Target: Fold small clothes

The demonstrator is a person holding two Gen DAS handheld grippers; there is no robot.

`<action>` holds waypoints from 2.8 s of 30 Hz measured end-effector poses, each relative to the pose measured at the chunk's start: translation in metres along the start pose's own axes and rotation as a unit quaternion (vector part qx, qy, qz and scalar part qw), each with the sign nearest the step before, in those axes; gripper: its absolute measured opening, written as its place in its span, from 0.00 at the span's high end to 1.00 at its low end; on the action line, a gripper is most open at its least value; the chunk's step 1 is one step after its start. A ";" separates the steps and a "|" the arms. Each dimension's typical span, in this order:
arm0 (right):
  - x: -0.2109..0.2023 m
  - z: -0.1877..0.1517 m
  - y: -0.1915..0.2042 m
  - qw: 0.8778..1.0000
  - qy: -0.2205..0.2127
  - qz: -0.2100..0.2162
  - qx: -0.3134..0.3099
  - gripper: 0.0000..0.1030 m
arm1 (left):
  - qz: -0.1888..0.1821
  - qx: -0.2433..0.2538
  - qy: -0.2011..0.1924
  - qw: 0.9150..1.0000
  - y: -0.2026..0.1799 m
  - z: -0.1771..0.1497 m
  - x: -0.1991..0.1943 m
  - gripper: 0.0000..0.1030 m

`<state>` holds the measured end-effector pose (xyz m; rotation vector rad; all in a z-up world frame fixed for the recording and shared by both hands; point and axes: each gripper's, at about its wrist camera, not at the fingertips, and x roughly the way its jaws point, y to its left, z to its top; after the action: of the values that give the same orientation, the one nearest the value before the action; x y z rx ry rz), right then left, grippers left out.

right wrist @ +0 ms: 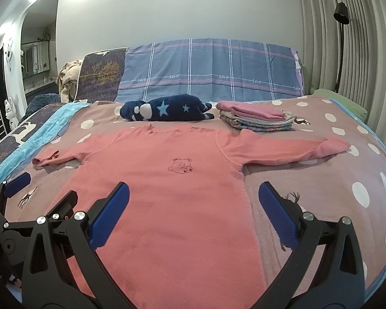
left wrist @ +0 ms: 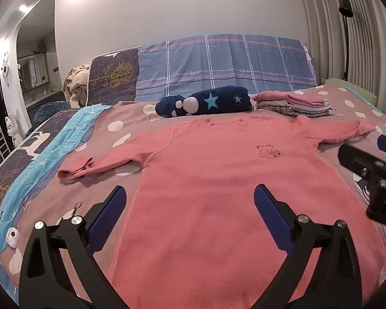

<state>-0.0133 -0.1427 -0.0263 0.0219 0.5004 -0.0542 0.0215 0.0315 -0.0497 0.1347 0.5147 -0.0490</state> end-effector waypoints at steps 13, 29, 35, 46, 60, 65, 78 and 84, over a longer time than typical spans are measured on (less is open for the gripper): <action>0.021 0.002 0.014 1.000 0.024 -0.002 -0.016 0.02 | 0.004 0.000 0.013 1.000 0.011 0.001 0.017 0.10; 0.071 0.018 -0.006 0.993 0.109 0.031 -0.035 0.02 | 0.111 -0.051 0.073 0.990 0.147 0.009 0.081 0.36; 0.095 0.030 -0.006 0.991 0.101 -0.008 -0.088 0.03 | 0.193 -0.060 0.138 0.970 0.247 0.009 0.144 0.39; 0.139 0.030 0.001 0.987 0.138 -0.009 -0.083 0.03 | 0.213 -0.029 0.221 0.951 0.294 -0.005 0.215 0.43; 0.152 0.026 -0.003 0.985 0.157 -0.007 -0.066 0.03 | 0.016 -0.134 0.156 0.978 0.277 0.050 0.219 0.99; 0.154 0.029 -0.016 0.987 0.159 -0.013 -0.035 0.03 | -0.132 -0.144 0.100 0.976 0.192 0.107 0.186 0.99; 0.151 0.036 -0.059 0.971 0.190 0.106 0.102 0.28 | -0.260 -0.031 0.177 0.949 0.004 0.046 0.200 0.98; 0.203 0.046 -0.042 0.914 0.275 0.237 0.183 0.69 | -0.270 -0.042 0.171 0.947 0.007 0.039 0.206 0.98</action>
<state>0.1842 -0.1958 -0.0836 0.5393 1.0321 0.3459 0.2199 0.0304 -0.1168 -0.0882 0.8886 -0.5482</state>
